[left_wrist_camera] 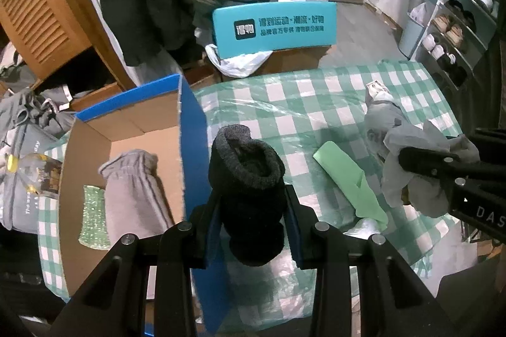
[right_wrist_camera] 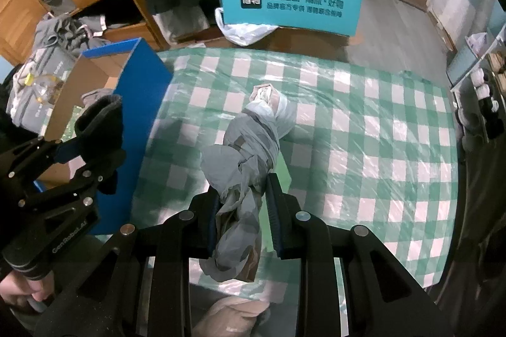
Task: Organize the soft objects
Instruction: 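Carry the black sock with the left gripper while the right gripper carries the patterned cloth to the box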
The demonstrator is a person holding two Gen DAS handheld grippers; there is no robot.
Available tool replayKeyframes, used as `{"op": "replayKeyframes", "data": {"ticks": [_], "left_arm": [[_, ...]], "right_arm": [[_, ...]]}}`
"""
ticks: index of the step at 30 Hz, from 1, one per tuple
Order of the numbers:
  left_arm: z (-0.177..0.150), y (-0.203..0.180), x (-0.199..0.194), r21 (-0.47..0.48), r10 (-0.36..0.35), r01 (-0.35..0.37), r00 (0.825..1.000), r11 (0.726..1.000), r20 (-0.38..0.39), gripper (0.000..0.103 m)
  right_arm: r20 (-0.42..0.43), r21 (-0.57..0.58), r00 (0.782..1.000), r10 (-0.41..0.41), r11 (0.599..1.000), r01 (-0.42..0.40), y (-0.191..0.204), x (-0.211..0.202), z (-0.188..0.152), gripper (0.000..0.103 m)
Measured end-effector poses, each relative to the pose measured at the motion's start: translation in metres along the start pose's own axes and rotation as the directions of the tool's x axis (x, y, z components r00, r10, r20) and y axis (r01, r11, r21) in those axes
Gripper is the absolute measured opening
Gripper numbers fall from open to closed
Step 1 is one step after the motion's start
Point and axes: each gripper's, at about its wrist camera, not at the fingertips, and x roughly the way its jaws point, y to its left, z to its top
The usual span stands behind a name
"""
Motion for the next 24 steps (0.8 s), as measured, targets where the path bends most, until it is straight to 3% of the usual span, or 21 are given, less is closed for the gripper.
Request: {"op": "replayKeyframes", "data": {"ticks": [24], "left_arm": [[-0.024, 0.074, -0.022, -0.106, 0.027, -0.024, 0.999, 0.994, 0.020, 0.037]], "right_arm": [[0.026, -0.118, 0.996, 0.080, 0.990, -0.076, 0.084, -0.011, 0.023, 0.025]]}}
